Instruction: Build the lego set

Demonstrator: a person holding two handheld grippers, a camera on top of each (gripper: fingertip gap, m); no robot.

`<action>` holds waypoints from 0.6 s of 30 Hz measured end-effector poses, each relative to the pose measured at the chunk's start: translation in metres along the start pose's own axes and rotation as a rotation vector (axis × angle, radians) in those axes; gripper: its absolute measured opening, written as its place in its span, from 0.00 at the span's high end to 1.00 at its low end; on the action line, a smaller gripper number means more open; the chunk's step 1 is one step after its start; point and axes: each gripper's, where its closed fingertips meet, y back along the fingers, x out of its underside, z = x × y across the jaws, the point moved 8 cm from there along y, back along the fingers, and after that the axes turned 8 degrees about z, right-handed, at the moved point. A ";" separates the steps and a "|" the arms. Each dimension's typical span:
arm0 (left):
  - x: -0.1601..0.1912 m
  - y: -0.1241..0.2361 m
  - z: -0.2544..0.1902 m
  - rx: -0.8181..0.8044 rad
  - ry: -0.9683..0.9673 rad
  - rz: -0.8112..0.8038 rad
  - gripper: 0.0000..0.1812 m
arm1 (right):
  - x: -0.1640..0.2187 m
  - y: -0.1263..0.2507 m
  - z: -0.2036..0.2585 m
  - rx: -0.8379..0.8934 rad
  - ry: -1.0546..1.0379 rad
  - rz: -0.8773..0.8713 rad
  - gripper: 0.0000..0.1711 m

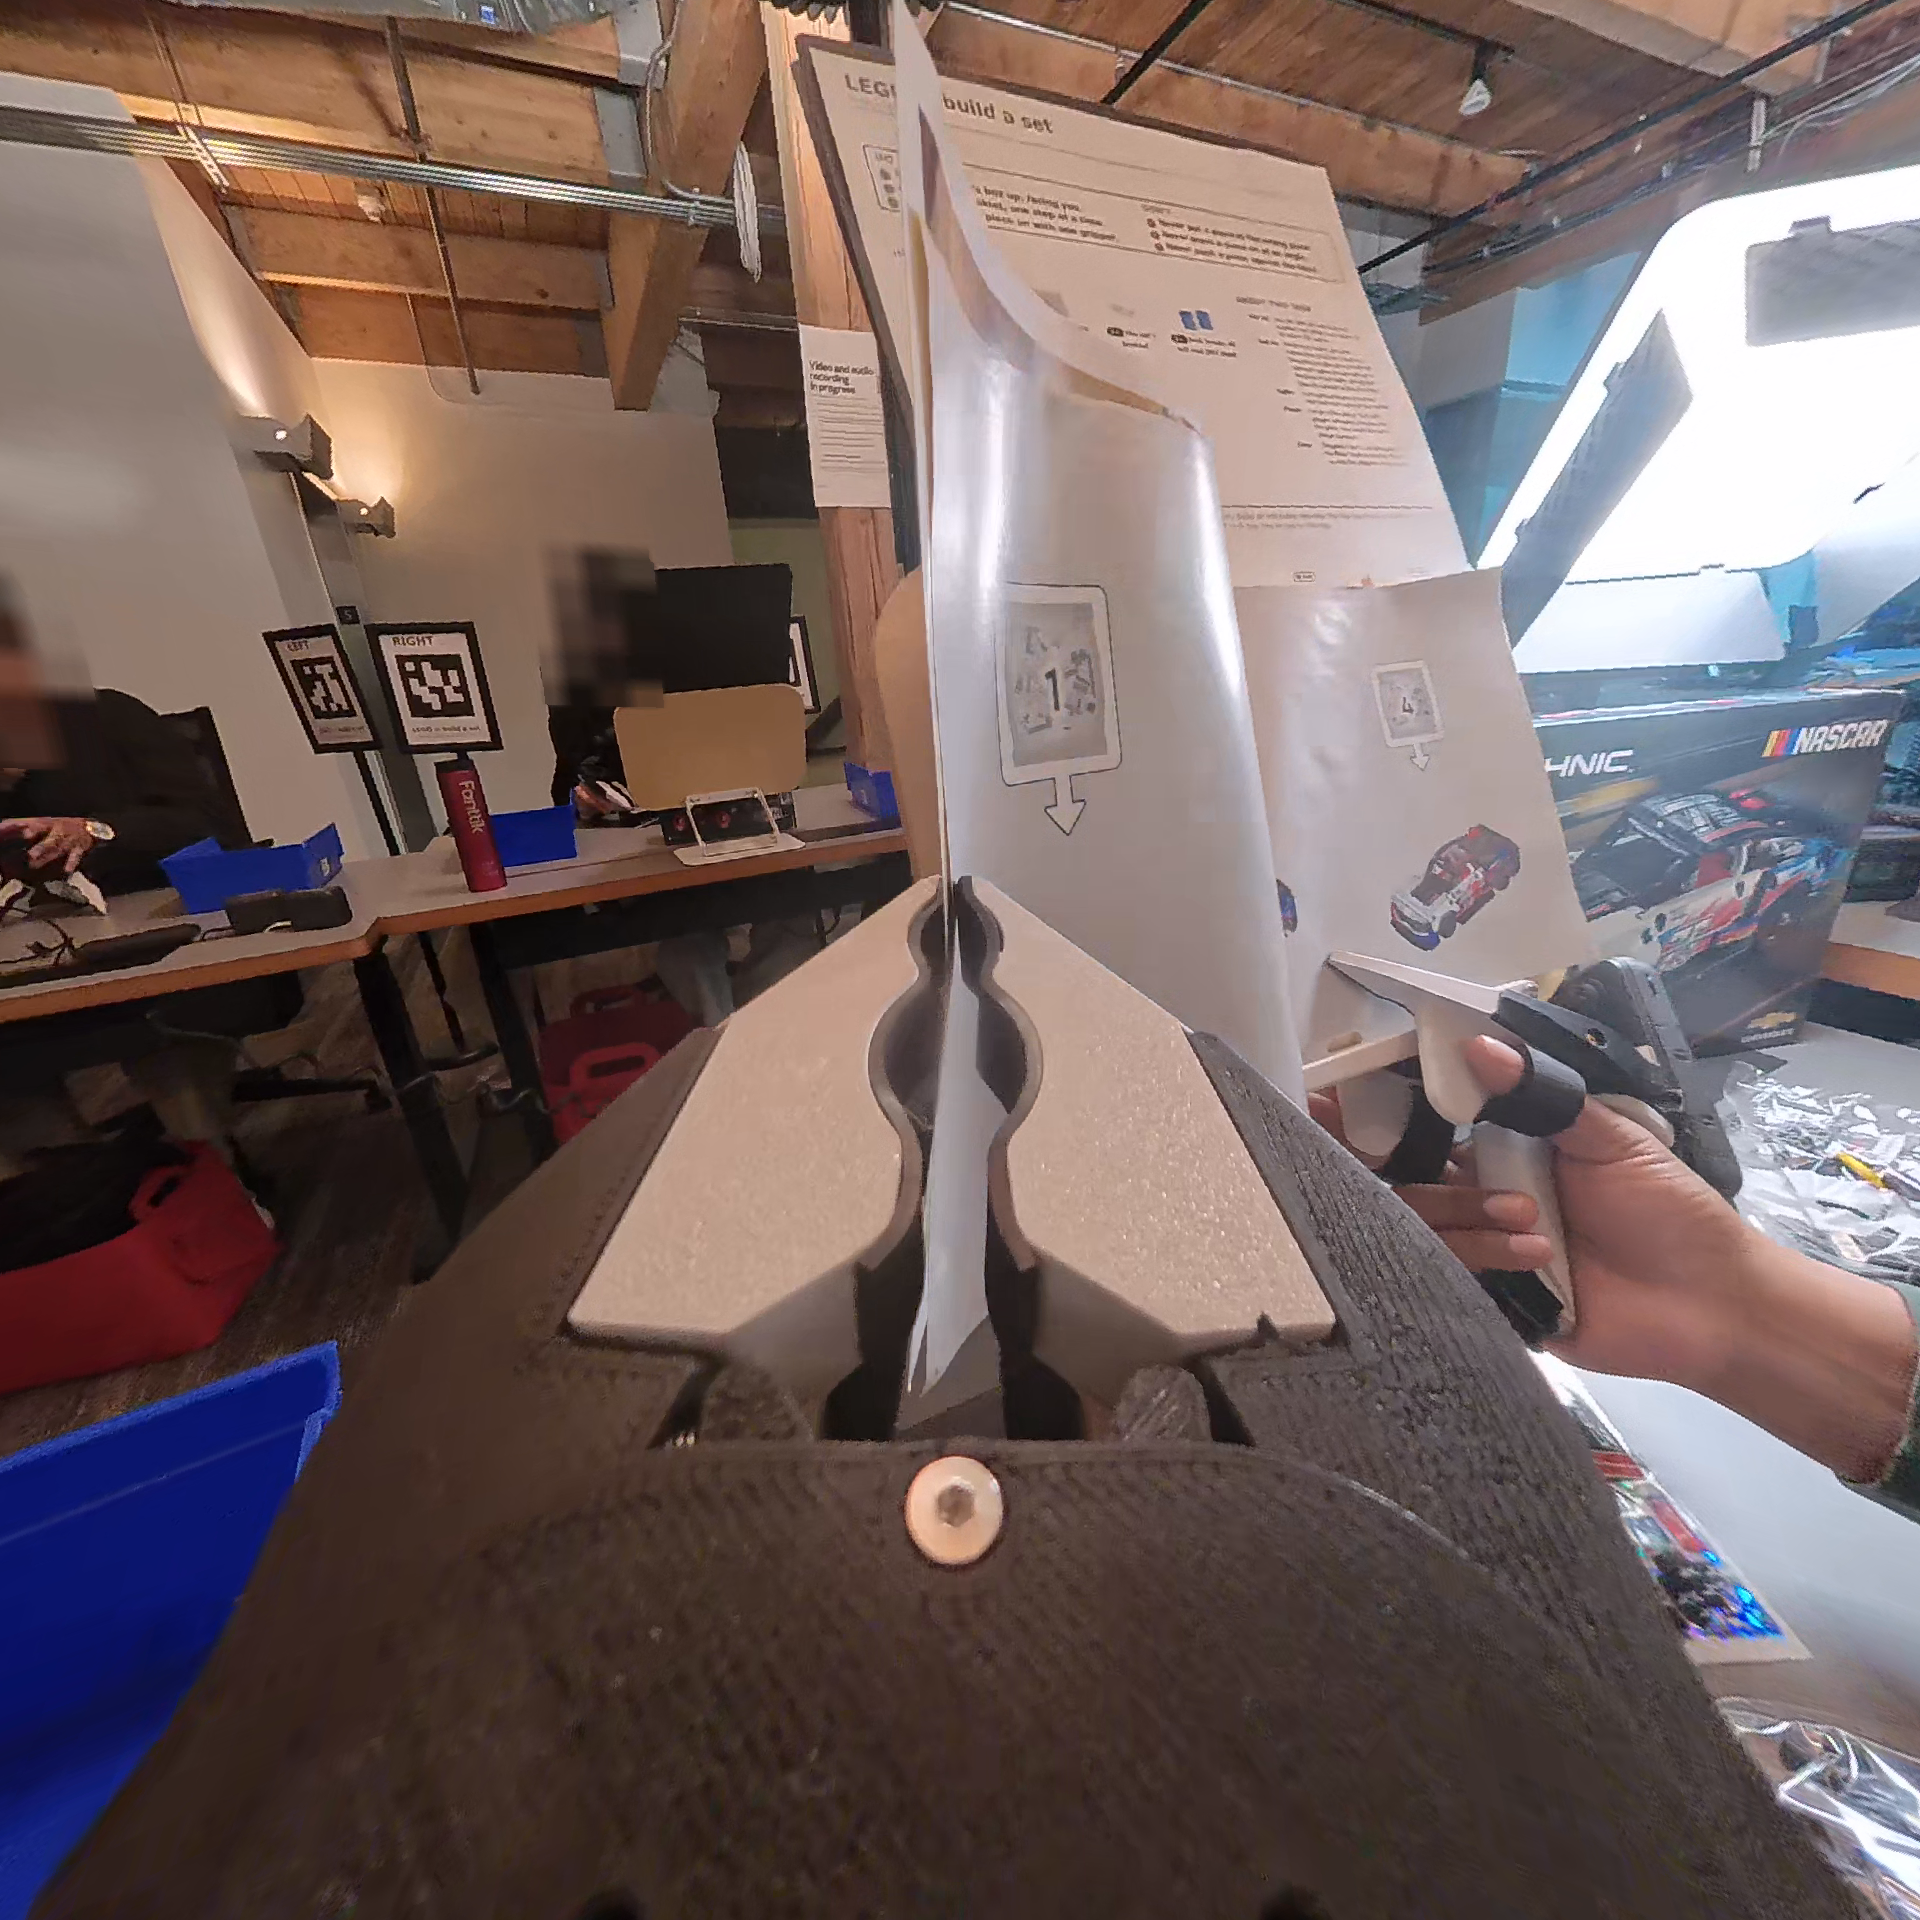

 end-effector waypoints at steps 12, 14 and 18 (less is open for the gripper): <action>-0.005 0.007 0.002 -0.010 0.005 -0.014 1.00 | 0.008 0.014 0.018 0.003 0.020 -0.030 0.63; -0.004 0.008 0.007 -0.004 0.021 0.001 1.00 | 0.010 0.018 0.024 0.011 -0.010 -0.004 0.50; 0.004 0.011 0.022 -0.044 0.047 0.040 1.00 | 0.054 0.052 0.043 0.125 0.012 0.211 0.48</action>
